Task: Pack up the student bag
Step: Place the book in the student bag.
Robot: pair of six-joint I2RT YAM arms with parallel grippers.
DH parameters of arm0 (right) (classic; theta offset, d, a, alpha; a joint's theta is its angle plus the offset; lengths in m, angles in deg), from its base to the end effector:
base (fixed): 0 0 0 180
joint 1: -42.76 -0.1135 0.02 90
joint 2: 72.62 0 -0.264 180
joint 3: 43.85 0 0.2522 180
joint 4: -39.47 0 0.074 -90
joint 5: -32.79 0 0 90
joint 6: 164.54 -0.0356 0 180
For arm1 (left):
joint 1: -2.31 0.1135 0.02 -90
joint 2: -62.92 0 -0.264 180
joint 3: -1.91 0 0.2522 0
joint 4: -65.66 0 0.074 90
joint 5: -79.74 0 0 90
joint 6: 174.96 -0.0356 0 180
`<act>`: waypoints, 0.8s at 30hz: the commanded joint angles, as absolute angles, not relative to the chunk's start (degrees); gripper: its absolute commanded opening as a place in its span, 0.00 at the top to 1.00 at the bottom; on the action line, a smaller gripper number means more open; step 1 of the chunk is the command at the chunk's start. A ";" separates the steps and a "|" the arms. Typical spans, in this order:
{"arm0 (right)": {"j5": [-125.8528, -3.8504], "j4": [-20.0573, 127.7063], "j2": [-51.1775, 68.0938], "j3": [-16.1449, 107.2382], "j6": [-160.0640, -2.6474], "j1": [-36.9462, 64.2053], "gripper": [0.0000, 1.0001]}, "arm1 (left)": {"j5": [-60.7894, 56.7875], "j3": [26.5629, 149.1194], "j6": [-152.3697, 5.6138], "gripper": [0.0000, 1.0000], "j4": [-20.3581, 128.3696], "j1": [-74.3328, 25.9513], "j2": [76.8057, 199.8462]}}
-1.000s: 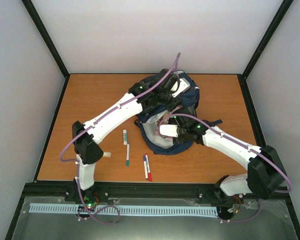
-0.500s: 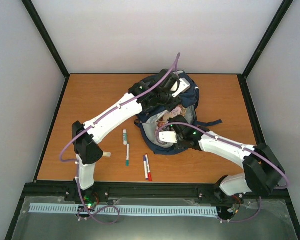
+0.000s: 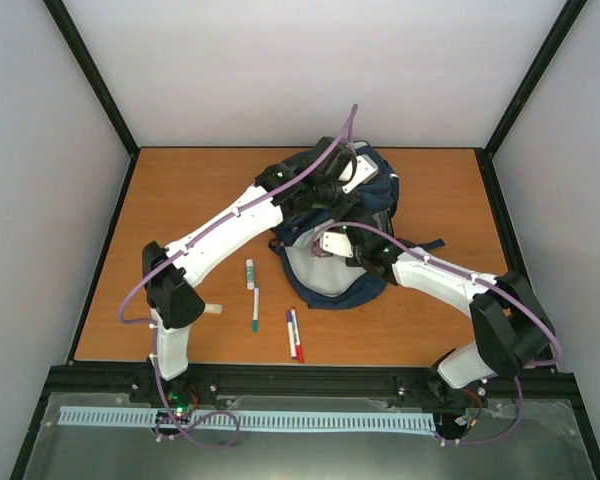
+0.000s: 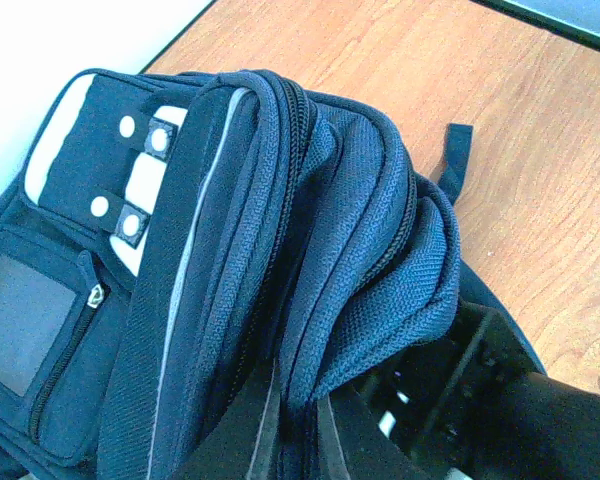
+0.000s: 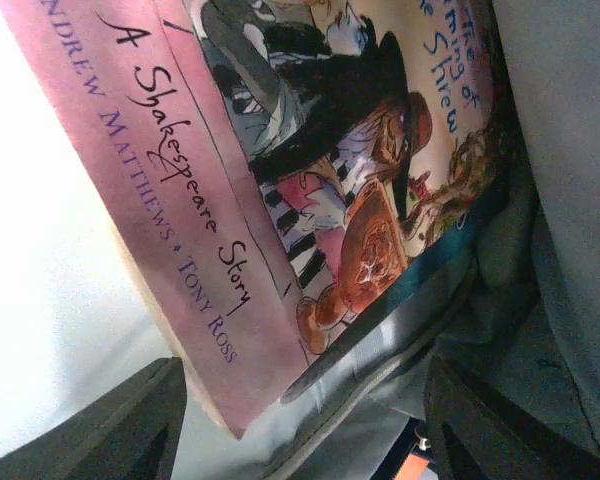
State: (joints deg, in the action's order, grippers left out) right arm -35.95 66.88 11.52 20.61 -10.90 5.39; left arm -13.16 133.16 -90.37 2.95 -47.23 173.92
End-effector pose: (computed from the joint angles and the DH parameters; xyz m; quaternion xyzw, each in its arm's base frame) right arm 0.2490 0.1739 0.2127 -0.6630 0.6338 -0.2489 0.3111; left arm 0.2817 -0.3276 0.3733 0.4130 0.8164 -0.1299 0.3821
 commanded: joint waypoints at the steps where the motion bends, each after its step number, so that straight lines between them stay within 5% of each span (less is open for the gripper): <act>1: -34.08 62.88 14.95 22.06 -14.23 6.02 0.33 | -11.94 133.16 -90.24 0.99 6.96 -47.17 169.12; 13: -43.94 72.13 4.04 18.72 -17.60 5.01 0.38 | -12.20 133.10 -90.42 0.99 7.72 -47.15 168.54; 21: -48.12 71.90 3.51 15.88 -18.60 2.47 0.95 | -12.81 132.83 -89.15 0.99 7.98 -47.17 169.03; 24: -48.59 71.33 5.53 16.37 -18.82 1.48 0.97 | -12.64 132.71 -89.01 0.99 8.04 -47.17 168.68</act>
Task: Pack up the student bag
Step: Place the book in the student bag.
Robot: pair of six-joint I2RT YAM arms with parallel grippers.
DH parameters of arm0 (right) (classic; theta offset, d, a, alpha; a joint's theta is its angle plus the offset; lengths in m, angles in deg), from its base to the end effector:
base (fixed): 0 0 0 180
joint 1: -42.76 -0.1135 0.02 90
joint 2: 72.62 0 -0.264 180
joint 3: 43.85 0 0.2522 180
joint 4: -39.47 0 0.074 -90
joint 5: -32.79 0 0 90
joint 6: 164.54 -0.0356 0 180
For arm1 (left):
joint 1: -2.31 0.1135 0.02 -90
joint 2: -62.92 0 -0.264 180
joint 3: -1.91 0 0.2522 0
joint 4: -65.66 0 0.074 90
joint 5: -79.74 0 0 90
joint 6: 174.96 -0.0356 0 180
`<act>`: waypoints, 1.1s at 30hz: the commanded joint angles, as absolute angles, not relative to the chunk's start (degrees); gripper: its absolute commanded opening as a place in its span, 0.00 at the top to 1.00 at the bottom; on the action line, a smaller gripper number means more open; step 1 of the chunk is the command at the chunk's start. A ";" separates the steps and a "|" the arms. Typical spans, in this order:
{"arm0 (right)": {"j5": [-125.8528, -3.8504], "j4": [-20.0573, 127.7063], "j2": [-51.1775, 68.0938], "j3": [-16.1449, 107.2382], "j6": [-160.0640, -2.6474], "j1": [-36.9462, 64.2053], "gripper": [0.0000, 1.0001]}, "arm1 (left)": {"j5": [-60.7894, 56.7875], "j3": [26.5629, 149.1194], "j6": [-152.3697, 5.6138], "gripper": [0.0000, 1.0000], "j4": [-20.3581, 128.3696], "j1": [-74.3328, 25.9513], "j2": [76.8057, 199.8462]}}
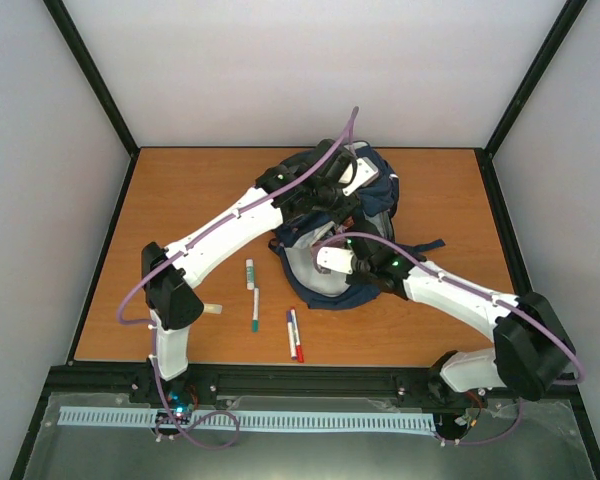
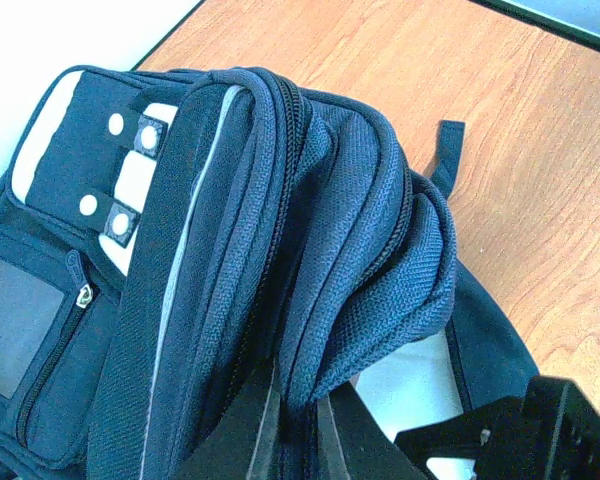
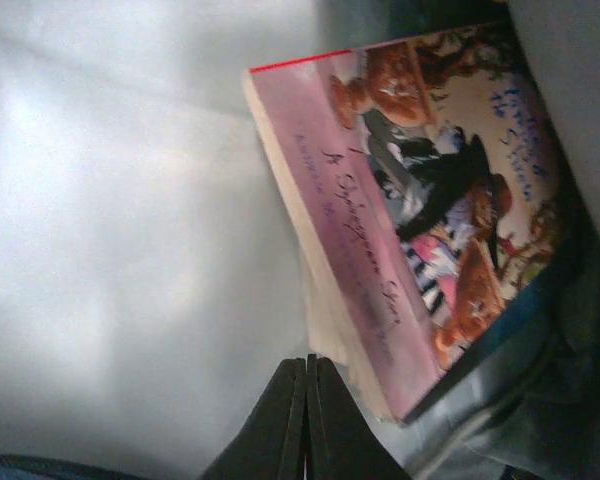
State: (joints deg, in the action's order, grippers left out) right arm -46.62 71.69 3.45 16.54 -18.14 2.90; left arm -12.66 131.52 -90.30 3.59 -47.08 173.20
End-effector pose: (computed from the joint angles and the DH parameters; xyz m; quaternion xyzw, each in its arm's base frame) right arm 0.2132 0.1695 0.2207 -0.6699 0.6449 -0.1367 0.3415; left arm 0.2810 -0.3254 0.3703 0.4136 0.8173 -0.1325 0.3787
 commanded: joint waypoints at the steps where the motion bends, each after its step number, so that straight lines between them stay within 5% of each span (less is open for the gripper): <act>1: -48.62 71.03 6.22 16.60 -18.83 1.19 0.97 | -12.76 132.68 -89.00 0.99 8.04 -47.17 168.61; 33: -43.20 46.46 21.70 20.51 -20.26 2.86 0.97 | -11.15 132.55 -87.16 0.99 5.96 -47.17 167.47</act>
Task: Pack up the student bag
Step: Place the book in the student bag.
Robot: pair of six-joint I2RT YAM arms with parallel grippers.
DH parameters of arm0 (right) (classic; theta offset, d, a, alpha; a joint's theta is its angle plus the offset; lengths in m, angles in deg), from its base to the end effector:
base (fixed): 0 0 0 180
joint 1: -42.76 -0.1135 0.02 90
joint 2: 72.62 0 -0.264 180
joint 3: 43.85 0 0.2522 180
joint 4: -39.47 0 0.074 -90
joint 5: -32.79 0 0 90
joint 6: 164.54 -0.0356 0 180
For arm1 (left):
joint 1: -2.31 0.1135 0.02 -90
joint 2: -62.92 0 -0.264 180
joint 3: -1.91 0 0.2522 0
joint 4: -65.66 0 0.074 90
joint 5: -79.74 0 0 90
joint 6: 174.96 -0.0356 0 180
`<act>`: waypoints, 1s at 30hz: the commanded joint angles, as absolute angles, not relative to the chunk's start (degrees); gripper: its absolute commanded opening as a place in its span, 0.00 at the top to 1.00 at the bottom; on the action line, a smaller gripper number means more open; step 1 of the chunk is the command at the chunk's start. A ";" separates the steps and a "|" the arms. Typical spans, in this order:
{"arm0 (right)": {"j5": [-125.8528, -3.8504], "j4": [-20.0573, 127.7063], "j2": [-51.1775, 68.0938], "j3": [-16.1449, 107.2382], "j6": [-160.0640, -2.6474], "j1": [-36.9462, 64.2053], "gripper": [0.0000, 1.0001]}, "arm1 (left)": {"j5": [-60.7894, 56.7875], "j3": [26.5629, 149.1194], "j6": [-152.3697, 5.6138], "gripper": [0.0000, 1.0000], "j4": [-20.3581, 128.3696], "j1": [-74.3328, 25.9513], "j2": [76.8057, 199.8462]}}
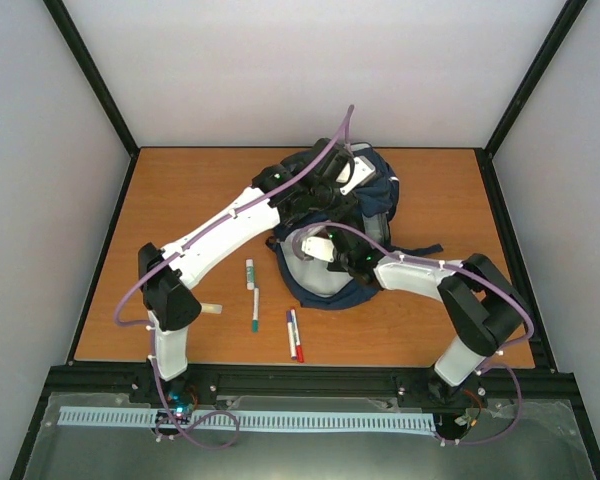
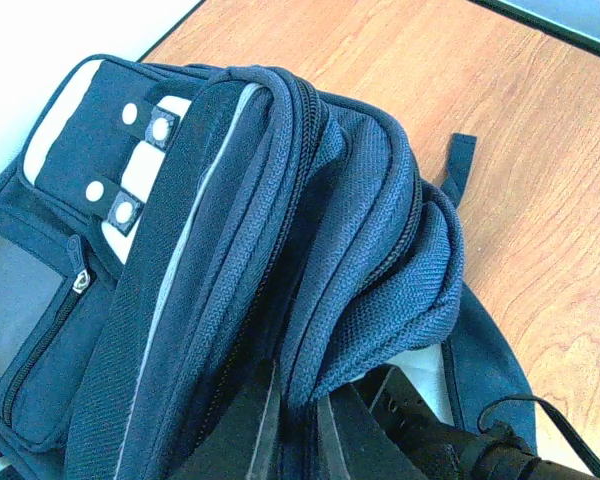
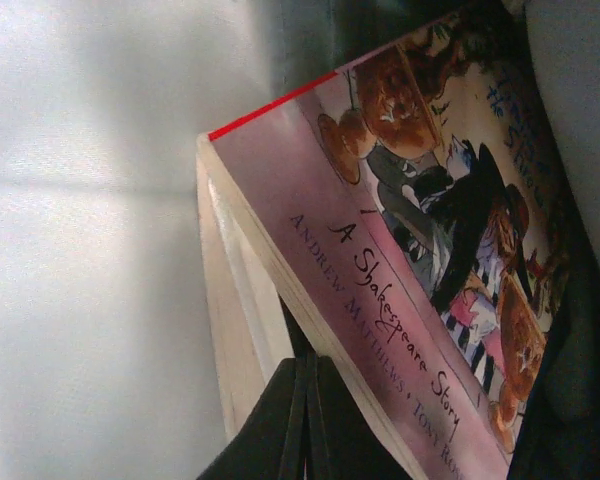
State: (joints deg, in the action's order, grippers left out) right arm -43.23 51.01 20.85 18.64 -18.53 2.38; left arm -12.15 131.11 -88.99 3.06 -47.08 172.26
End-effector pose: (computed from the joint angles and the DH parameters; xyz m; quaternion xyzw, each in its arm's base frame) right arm 0.2586 0.2087 0.1738 -0.6446 0.6422 -0.1647 0.3807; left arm 0.2776 -0.3220 0.3739 0.4058 0.8213 -0.1406 0.3756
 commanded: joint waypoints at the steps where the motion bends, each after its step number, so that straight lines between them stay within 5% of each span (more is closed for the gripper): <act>1: -43.99 47.38 21.27 20.38 -20.49 2.87 0.97 | -11.14 132.47 -87.10 0.99 5.94 -47.17 167.43; 7: -53.53 58.70 12.23 17.43 -20.82 2.77 0.97 | -11.40 132.10 -87.39 0.99 5.68 -47.17 167.58; 15: -67.49 83.59 -10.23 14.42 -17.04 3.40 0.67 | -13.47 132.07 -89.00 0.98 4.95 -47.17 167.64; 30: -90.35 97.12 -25.71 26.31 -40.99 21.09 0.55 | -5.46 109.36 -85.74 0.91 16.89 -47.17 164.79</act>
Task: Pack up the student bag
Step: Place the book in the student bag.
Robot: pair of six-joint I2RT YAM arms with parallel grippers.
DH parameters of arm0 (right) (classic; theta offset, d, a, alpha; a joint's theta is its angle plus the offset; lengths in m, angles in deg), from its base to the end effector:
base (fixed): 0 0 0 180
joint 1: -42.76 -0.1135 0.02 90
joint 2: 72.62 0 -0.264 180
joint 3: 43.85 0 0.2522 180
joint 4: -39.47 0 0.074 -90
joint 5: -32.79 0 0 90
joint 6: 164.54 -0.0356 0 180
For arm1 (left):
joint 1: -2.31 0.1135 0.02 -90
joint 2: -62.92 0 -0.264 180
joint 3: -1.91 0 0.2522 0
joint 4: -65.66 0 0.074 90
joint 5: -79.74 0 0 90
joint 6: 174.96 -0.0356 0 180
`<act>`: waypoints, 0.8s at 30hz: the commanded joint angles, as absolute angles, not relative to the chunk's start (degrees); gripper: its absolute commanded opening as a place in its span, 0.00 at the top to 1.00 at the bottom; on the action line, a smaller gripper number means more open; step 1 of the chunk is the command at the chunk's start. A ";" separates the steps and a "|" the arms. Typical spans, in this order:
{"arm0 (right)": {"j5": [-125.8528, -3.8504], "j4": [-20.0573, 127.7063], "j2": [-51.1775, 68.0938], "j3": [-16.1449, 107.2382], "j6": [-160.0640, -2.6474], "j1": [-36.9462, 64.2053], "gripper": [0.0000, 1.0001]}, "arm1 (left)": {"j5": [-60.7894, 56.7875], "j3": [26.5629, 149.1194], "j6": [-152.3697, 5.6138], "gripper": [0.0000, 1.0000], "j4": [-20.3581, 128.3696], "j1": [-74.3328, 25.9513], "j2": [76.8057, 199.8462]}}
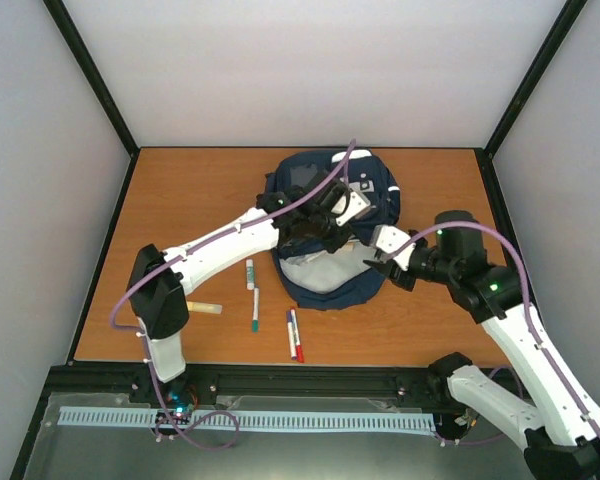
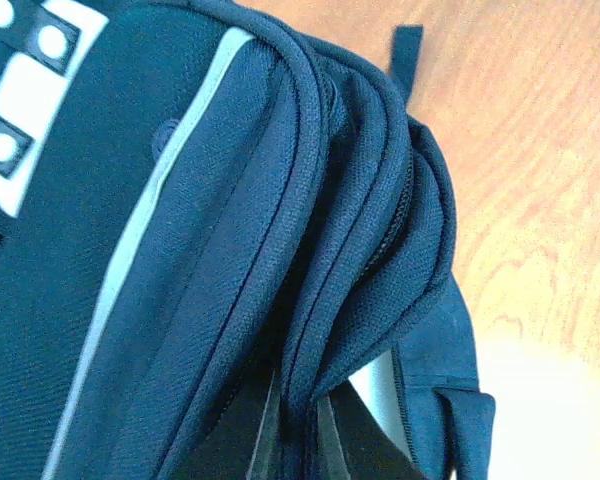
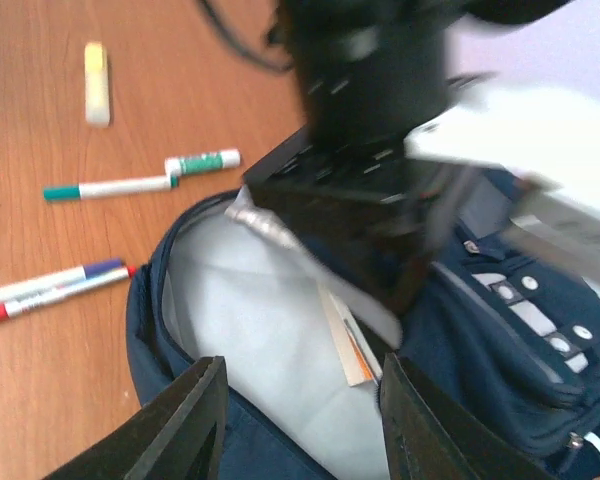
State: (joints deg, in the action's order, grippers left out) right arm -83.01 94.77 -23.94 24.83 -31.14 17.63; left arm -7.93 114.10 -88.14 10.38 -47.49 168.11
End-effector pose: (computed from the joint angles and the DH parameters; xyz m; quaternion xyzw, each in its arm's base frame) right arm 0.1466 0.0859 0.3367 -0.5722 0.6578 0.1247 0.4736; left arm 0.2651 -0.3159 0.3172 0.4232 0.8329 -0.1583 0.3194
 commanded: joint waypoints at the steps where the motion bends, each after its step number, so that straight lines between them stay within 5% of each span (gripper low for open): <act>1: -90.25 95.99 -26.11 26.19 -43.57 22.20 0.55 | -4.84 107.88 -85.44 0.91 17.94 -47.15 164.85; 10: -85.54 87.75 -23.15 25.67 -56.93 31.04 0.38 | 2.71 100.52 -82.85 0.74 22.92 -47.10 166.07; 15: -91.09 80.82 -22.88 17.79 -59.87 37.95 0.13 | 1.66 97.86 -81.07 0.61 25.71 -47.17 161.97; 24: -94.83 82.35 -19.08 15.65 -56.02 38.71 0.05 | -2.69 92.27 -76.14 0.12 28.99 -47.09 150.92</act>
State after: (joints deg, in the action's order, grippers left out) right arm -91.76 83.42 -18.23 15.89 -57.46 38.26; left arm 1.05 92.75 -78.61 25.25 -47.49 156.02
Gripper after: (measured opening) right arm 0.947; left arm 0.815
